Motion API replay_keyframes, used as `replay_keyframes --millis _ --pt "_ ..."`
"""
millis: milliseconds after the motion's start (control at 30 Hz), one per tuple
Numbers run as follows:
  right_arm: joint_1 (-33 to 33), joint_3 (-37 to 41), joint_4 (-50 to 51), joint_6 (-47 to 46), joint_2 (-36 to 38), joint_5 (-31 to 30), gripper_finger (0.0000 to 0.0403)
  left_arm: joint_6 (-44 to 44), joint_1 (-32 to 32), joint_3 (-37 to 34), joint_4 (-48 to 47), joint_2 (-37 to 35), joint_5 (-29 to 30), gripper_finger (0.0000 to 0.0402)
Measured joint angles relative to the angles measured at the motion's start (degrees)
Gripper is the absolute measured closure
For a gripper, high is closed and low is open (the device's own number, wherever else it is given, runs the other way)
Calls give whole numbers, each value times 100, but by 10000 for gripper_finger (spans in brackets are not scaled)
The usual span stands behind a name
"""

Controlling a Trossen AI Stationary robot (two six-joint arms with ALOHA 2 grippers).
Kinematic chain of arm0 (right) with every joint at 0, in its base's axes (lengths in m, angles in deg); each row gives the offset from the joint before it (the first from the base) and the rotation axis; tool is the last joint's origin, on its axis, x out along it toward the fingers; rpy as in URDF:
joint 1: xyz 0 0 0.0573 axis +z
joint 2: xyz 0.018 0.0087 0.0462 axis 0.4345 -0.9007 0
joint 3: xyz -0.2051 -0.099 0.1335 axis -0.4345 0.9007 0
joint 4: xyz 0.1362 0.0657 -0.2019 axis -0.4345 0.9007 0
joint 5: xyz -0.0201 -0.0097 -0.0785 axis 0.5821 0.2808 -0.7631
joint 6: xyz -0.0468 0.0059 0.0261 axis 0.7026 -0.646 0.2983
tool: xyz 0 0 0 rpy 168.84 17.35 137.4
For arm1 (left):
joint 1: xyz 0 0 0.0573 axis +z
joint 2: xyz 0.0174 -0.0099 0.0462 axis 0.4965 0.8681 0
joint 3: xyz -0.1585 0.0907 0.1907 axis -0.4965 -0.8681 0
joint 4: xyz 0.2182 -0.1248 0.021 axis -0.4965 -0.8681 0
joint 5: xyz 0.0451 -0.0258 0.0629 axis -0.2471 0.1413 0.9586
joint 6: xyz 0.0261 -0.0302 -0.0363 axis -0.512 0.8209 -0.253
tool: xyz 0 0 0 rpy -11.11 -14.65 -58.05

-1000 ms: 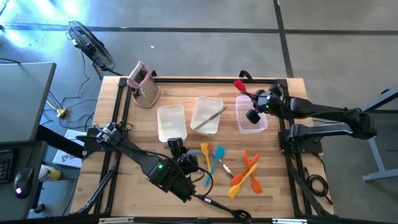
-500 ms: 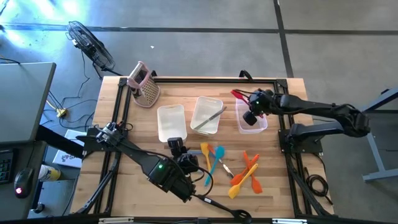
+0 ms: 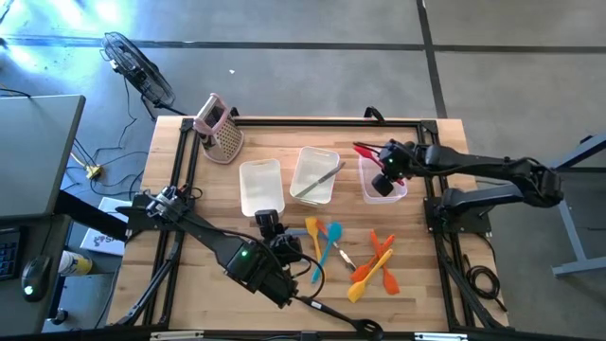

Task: Pick & Place Kitchen Items
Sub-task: Put the red spatula into the transparent bin

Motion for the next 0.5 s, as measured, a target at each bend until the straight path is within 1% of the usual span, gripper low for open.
replay_keyframes --millis 167,300,400,500 --pt "123 2 438 -95 3 20 374 0 0 0 2 0 9 229" --pt "266 0 417 -194 84 -5 374 0 2 0 0 0 17 229" --pt "352 0 440 -313 124 -137 374 -6 2 0 1 0 104 229" --pt "367 0 450 -358 181 -81 374 -8 2 0 0 0 114 229"
